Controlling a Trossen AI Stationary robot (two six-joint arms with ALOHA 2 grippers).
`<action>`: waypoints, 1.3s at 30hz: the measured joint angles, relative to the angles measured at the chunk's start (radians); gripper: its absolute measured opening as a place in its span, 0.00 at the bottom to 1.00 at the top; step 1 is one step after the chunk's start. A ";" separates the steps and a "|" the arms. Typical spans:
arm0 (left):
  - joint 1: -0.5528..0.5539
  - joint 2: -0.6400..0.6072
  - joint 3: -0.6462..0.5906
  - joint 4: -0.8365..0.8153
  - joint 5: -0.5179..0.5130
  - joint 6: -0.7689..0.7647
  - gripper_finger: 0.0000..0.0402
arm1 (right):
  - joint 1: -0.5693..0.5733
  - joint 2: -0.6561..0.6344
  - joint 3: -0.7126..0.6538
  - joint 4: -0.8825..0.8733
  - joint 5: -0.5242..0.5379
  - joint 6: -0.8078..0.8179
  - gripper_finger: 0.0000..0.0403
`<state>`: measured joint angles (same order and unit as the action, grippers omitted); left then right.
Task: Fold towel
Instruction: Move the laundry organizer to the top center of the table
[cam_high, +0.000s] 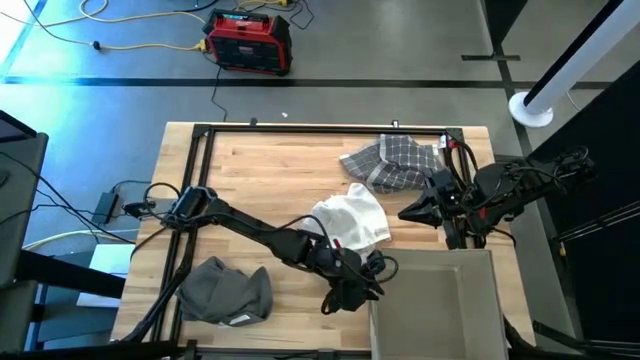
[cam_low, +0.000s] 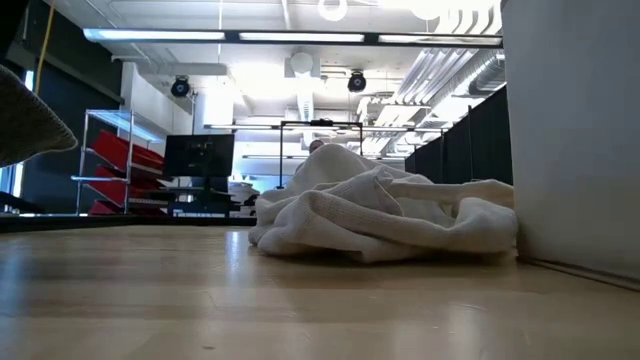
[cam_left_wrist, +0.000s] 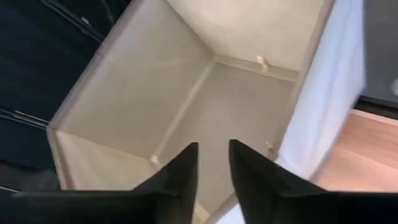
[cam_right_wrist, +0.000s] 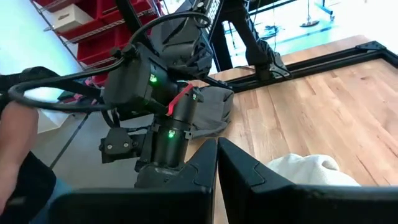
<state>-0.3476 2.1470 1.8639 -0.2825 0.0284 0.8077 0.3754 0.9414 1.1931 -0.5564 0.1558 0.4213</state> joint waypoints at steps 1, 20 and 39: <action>-0.002 0.002 0.023 -0.013 -0.004 -0.015 0.14 | 0.004 0.000 0.000 0.000 0.000 0.000 0.00; 0.002 0.006 0.258 -0.220 0.120 -0.126 0.18 | 0.012 0.001 0.000 0.000 0.002 -0.037 0.00; 0.007 0.130 0.240 -0.117 0.180 -0.123 0.36 | 0.012 0.001 0.000 -0.008 0.010 -0.048 0.00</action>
<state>-0.3408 2.2772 2.1044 -0.3998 0.2084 0.6845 0.3874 0.9424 1.1931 -0.5648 0.1654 0.3729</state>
